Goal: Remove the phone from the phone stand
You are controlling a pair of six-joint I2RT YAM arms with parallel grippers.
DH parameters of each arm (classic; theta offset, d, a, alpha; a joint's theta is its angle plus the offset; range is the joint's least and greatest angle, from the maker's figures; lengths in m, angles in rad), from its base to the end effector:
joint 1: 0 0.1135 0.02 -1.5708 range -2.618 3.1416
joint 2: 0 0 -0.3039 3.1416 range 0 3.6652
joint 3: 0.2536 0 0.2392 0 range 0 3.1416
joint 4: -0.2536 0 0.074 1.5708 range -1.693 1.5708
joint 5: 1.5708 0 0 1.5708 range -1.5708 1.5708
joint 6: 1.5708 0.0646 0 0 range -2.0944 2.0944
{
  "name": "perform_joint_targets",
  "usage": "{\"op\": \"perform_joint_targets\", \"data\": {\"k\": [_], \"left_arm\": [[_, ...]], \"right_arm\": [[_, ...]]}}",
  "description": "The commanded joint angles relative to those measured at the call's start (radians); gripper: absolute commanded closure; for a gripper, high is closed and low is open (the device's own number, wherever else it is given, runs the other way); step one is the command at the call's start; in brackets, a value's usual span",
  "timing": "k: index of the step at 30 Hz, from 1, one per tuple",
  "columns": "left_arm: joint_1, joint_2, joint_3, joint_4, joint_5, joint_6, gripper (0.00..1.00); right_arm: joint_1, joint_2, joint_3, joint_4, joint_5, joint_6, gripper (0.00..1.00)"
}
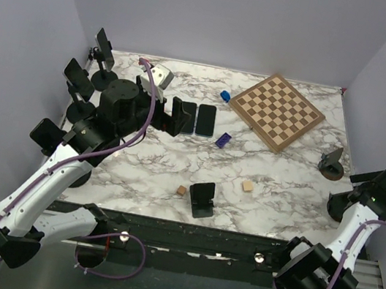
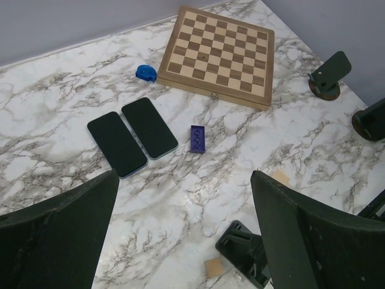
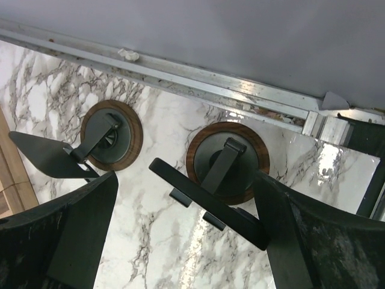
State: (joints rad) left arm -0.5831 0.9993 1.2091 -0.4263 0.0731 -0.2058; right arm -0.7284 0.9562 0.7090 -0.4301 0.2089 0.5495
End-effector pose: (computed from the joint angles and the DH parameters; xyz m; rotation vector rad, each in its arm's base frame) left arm 0.1684 -0.1167 0.4463 0.3961 1.7877 -0.6273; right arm 0.1335 -0.1371 0.2773 1.4316 1.7377 -0.3310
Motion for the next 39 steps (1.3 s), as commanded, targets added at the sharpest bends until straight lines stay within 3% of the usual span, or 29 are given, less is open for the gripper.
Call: {"op": "perform_joint_targets", "data": {"k": [1,13,21,24,26,39], "left_arm": [[-0.005,0.005,0.005,0.017,0.04,-0.009,0.01],[-0.005,0.015,0.004,0.02,0.079,-0.027,0.01],[-0.008,0.02,0.0,0.021,0.07,-0.023,0.01],[-0.009,0.022,0.002,0.02,0.07,-0.022,0.01],[-0.012,0.021,0.001,0.019,0.069,-0.02,0.01],[-0.014,0.033,0.004,0.016,0.067,-0.018,0.01]], "right_arm": [[-0.005,0.052,0.076,-0.132,0.013,0.062,0.0],[-0.005,0.035,0.129,-0.243,0.065,0.088,0.02],[-0.005,0.049,0.135,-0.24,0.053,0.076,0.06],[-0.005,0.049,0.12,-0.216,0.058,0.081,0.04],[-0.005,0.063,0.12,-0.221,0.074,0.119,0.0],[-0.006,0.163,0.181,-0.338,0.184,0.307,0.0]]}}
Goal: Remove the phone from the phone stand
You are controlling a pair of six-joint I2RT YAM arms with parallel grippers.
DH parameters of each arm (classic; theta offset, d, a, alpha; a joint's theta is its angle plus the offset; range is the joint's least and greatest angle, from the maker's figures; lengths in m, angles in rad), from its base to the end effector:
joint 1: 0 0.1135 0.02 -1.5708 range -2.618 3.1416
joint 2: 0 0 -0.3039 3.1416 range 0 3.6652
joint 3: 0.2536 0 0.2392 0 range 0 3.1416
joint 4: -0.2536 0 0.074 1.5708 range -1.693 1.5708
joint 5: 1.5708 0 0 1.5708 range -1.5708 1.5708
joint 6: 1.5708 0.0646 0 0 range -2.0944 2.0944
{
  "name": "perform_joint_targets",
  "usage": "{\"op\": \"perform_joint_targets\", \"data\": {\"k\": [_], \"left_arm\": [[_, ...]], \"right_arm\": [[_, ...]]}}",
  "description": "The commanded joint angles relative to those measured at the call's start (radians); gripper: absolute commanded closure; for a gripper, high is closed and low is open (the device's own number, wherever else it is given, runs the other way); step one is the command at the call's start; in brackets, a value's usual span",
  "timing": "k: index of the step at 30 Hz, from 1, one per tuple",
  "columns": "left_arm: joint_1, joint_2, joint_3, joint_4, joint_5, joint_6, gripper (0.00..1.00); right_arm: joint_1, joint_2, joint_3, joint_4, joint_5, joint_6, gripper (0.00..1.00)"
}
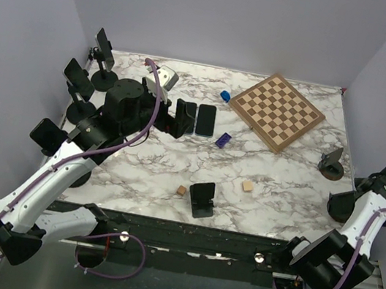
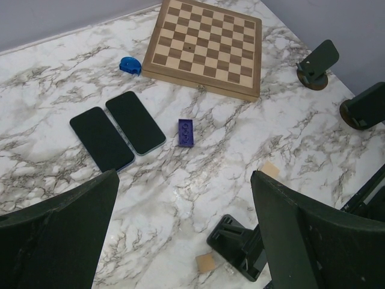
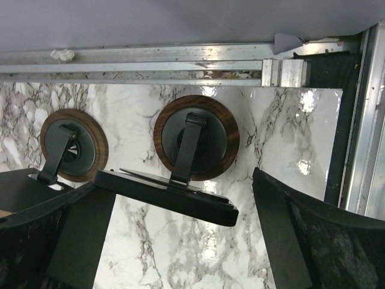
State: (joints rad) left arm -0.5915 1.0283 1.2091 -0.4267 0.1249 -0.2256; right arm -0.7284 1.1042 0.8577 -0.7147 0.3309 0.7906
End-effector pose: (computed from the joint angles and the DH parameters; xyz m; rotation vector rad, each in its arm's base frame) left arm 0.1732 -0.1260 0.4408 0.4294 1.8199 -0.6860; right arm 0.1352 -0.1487 0.2759 1.8142 1.7202 -0.3923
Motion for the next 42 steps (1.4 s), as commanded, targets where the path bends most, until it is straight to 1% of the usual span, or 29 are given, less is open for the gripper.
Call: {"op": "perform_joint_targets", "data": {"k": [1,9,14,27,29,32,34,36,41,42], "left_arm": [[-0.005,0.004,0.004,0.017,0.016,0.002,0.01],[-0.004,0.01,0.006,0.013,0.015,0.002,0.01],[-0.005,0.013,0.007,0.014,0.015,0.002,0.01],[-0.005,0.024,0.007,0.011,0.01,0.005,0.01],[-0.005,0.024,0.008,0.011,0.01,0.005,0.01],[-0.005,0.025,0.007,0.012,0.01,0.005,0.01],[-0.005,0.023,0.007,0.012,0.011,0.005,0.01],[-0.005,0.024,0.007,0.012,0.011,0.004,0.01],[-0.004,0.023,0.006,0.013,0.012,0.005,0.01],[-0.004,0.025,0.006,0.013,0.013,0.005,0.01]], "right_arm": [[-0.005,0.017,0.037,-0.06,0.073,0.077,0.0],[-0.003,0.043,0.046,-0.045,0.067,0.074,0.0],[0.011,0.064,0.048,-0.021,0.063,0.06,0.03],[0.062,0.059,0.038,0.004,0.099,0.074,0.2],[0.063,0.041,0.035,0.009,0.105,0.068,0.31],[0.064,0.011,0.039,0.017,0.113,0.051,0.53],[0.064,-0.005,0.045,0.017,0.116,0.04,0.65],[0.064,-0.019,0.054,0.015,0.12,0.027,0.75],[0.063,-0.028,0.064,0.02,0.106,-0.006,0.88],[0.063,-0.024,0.061,0.023,0.102,-0.014,0.9]]}}
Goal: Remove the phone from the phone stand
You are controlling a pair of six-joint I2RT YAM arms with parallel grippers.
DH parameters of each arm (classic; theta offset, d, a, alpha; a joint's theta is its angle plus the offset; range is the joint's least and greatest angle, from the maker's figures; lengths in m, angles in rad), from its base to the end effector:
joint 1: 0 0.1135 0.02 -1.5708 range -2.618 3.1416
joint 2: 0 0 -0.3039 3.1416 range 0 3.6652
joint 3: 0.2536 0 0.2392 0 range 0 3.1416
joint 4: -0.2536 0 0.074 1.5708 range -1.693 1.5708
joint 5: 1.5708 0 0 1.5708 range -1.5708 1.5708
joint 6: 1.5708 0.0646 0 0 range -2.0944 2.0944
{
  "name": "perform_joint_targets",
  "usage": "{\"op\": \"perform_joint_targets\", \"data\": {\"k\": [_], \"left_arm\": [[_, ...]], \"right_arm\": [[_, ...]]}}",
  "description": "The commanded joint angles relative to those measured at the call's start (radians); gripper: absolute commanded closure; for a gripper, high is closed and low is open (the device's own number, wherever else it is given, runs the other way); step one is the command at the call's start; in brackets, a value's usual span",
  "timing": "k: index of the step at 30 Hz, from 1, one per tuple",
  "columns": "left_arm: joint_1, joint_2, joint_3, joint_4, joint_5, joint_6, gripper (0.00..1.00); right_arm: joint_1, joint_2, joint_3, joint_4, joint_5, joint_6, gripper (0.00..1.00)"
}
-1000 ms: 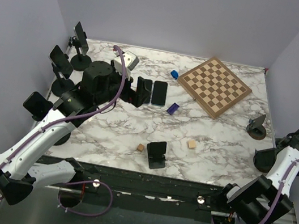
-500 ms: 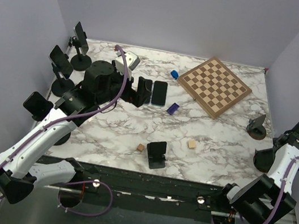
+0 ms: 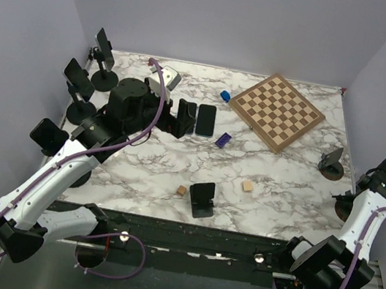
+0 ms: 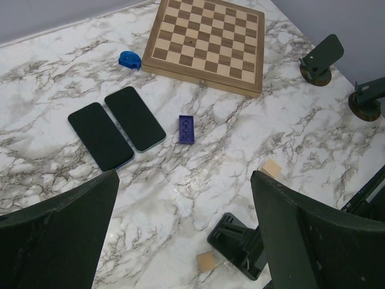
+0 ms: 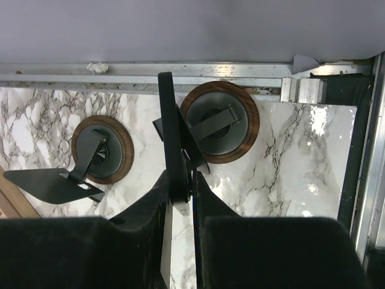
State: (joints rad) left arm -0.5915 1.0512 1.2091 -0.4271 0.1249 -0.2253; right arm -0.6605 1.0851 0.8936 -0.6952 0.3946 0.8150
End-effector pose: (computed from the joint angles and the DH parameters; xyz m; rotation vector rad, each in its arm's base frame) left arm 0.1793 -0.1302 0.4362 0.4330 1.8434 -0.6805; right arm 0.1437 -0.1431 0.2935 1.7421 1.6624 -0.4127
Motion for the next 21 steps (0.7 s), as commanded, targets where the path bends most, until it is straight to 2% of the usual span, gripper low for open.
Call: {"op": "perform_joint_targets", "data": {"k": [1,3,12,21], "left_arm": [[-0.005,0.003,0.006,0.013,0.013,0.004,0.01],[-0.005,0.004,0.006,0.014,0.016,0.004,0.01],[-0.005,0.01,0.006,0.013,0.022,0.001,0.01],[-0.005,0.015,0.004,0.014,0.019,0.0,0.01]], "right_arm": [[-0.004,-0.003,0.018,0.013,0.032,-0.046,0.93],[-0.004,0.007,0.004,0.031,0.026,-0.069,0.99],[0.004,-0.043,0.005,0.102,-0.016,-0.211,0.99],[0.02,-0.138,0.026,0.155,-0.209,-0.318,0.99]]}}
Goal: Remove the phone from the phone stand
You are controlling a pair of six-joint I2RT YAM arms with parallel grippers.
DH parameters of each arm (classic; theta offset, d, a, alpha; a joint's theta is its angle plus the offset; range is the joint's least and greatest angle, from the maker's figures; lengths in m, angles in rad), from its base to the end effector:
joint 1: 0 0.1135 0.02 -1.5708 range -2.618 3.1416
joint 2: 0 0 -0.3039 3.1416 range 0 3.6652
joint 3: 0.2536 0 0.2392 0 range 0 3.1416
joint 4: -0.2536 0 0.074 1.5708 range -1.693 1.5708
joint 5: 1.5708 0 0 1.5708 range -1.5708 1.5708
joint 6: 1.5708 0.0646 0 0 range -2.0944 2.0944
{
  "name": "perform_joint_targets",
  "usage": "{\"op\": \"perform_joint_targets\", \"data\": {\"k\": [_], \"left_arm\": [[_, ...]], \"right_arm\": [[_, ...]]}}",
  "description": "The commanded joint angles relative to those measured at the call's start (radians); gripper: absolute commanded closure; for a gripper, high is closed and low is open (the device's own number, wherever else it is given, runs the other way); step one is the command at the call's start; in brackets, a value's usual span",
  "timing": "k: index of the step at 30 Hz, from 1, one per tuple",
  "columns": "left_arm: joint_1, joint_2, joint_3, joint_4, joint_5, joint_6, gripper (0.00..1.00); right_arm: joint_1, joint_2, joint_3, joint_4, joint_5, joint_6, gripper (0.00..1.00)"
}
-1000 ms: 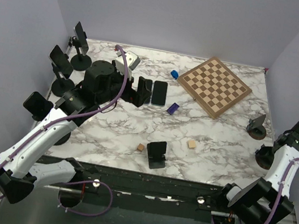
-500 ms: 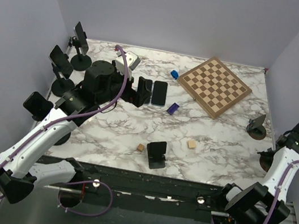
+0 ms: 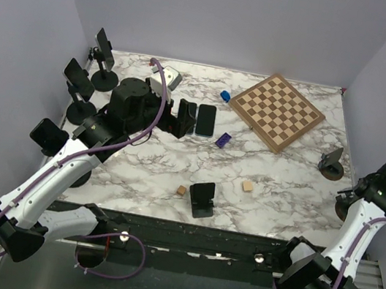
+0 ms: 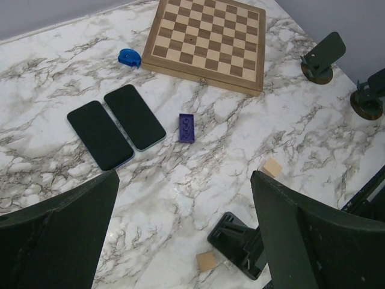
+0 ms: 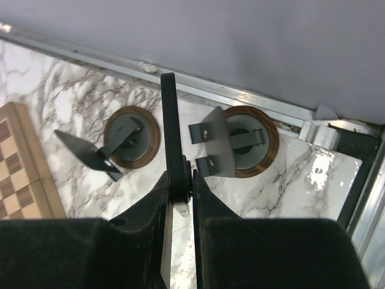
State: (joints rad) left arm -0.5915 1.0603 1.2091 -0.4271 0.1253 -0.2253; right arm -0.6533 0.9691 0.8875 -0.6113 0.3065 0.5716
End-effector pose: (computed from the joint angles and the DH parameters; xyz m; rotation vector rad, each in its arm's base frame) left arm 0.1818 -0.1318 0.4344 0.4345 1.8526 -0.6788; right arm 0.1374 -0.1297 0.3184 1.4260 1.7460 -0.3901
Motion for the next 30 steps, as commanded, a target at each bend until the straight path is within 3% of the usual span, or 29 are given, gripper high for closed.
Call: {"op": "perform_joint_targets", "data": {"k": [1,8,18,22,26,30], "left_arm": [[-0.005,0.007,0.004,0.014,0.02,-0.001,0.01],[-0.005,0.008,0.003,0.011,0.003,0.004,0.01],[-0.005,0.001,-0.022,0.038,-0.041,0.023,0.01],[-0.003,0.019,-0.037,0.07,0.04,0.022,0.01],[-0.004,0.084,-0.034,0.089,0.168,0.007,0.01],[-0.003,0.184,0.012,0.039,0.193,-0.009,0.01]], "right_arm": [[0.017,-0.02,0.038,0.07,-0.162,-0.087,0.99],[0.148,0.005,0.089,0.157,-0.443,-0.169,0.99],[0.664,0.173,0.147,0.351,-0.797,-0.23,0.99],[0.88,0.276,0.182,0.391,-0.818,-0.246,0.99],[0.999,0.366,0.185,0.478,-0.859,-0.164,0.99],[1.074,0.413,0.172,0.594,-0.859,-0.059,0.99]]}}
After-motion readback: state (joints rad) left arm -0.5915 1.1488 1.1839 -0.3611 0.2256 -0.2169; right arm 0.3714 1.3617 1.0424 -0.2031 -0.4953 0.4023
